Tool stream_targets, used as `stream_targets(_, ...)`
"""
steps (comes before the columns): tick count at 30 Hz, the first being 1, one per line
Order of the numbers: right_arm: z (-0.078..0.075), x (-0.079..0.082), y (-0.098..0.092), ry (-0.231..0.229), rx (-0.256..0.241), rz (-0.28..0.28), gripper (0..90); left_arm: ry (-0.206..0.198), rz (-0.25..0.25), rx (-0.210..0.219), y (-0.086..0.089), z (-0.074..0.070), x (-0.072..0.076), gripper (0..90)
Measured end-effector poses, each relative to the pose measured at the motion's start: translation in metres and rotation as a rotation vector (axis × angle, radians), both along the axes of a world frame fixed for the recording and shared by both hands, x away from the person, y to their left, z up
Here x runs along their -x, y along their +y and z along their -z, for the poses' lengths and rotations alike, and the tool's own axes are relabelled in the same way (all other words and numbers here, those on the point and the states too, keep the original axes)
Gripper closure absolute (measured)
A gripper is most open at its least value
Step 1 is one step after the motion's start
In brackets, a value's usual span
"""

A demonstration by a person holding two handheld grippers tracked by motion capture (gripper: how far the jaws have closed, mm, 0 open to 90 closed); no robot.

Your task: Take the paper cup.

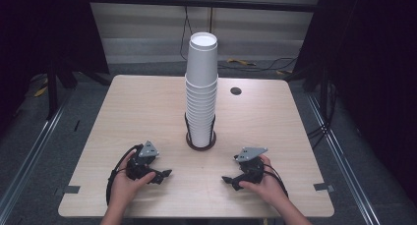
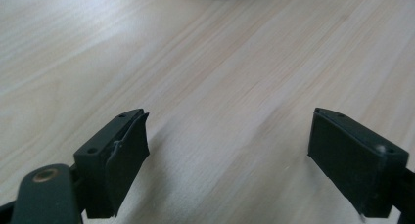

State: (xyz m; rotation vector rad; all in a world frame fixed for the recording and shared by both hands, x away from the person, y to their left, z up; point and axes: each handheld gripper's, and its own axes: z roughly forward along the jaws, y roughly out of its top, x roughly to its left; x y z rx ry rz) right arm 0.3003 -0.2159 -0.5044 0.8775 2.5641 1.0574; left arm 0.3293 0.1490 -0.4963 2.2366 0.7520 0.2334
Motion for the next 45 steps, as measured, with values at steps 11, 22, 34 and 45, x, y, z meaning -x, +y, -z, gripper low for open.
stream_targets(11, -0.001, -0.003, 0.000, 0.004, -0.001, -0.004, 15.2, 0.016, 0.032, 0.072, -0.002, -0.029, -0.003, 14.7)
stream_targets(22, -0.033, -0.016, -0.004, 0.007, -0.099, 0.023, 15.5, 0.008, 0.074, 0.091, -0.011, -0.088, -0.026, 14.9)
stream_targets(34, -0.078, -0.036, 0.006, -0.041, -0.130, 0.007, 15.3, -0.026, 0.085, 0.123, -0.023, -0.145, -0.044, 15.2)
stream_targets(45, -0.116, -0.056, 0.020, -0.077, -0.173, 0.008, 14.5, -0.059, 0.072, 0.121, -0.034, -0.179, -0.059, 15.2)
